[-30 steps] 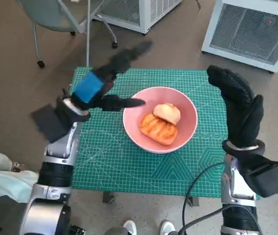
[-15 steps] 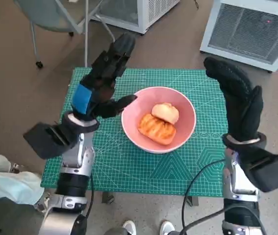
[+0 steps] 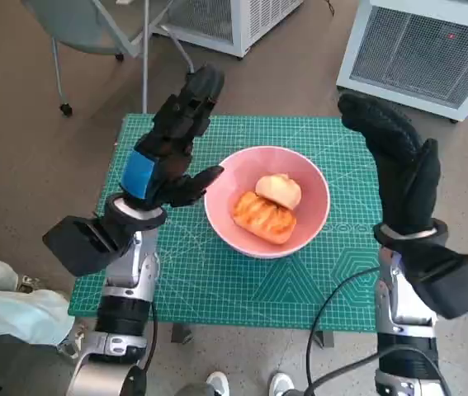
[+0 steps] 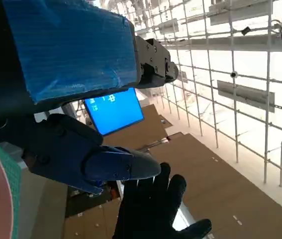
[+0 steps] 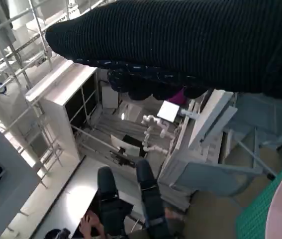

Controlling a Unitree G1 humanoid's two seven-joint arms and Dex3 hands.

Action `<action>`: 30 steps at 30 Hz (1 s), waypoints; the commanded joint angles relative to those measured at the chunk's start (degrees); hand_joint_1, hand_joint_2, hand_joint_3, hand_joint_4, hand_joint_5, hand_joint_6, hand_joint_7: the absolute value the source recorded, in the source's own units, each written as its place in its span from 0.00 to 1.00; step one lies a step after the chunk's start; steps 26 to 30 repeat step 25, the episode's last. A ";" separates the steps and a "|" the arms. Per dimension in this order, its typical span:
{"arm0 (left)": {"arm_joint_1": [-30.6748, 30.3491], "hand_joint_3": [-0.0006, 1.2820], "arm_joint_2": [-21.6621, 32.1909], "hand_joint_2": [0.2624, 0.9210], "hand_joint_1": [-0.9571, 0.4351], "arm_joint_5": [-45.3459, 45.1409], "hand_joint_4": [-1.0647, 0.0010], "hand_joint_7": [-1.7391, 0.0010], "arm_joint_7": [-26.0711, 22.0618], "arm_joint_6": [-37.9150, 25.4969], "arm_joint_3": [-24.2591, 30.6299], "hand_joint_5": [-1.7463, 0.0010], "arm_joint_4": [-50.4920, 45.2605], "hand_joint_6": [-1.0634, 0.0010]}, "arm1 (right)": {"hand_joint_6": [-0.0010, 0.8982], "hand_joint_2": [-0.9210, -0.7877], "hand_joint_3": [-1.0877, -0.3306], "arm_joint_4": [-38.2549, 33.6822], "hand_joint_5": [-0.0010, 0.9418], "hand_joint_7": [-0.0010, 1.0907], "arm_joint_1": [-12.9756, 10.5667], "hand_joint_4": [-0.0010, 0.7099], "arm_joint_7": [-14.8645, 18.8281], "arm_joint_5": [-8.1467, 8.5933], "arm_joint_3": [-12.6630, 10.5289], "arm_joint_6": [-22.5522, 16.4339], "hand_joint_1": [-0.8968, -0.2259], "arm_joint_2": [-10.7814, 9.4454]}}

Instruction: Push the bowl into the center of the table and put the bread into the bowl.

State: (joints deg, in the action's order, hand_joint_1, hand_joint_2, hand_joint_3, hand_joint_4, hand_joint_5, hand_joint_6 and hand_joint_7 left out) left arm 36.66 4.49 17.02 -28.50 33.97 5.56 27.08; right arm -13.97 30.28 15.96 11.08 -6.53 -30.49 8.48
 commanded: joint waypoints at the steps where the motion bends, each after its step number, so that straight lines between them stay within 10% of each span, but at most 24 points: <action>1: -0.92 0.29 -0.46 1.00 0.26 0.06 0.91 1.00 -0.43 -0.87 -0.58 1.00 -0.77 0.80 | 0.00 0.00 0.46 -0.03 0.00 0.51 -0.54 0.22 0.61 0.31 0.28 1.19 0.22 0.17; 30: -1.69 0.29 -2.01 1.00 0.29 -0.80 0.92 0.99 0.78 -0.90 -0.58 1.00 -1.13 0.80 | 0.00 0.00 0.46 0.12 0.00 0.50 -0.77 0.21 0.03 -0.84 0.63 1.51 0.23 0.11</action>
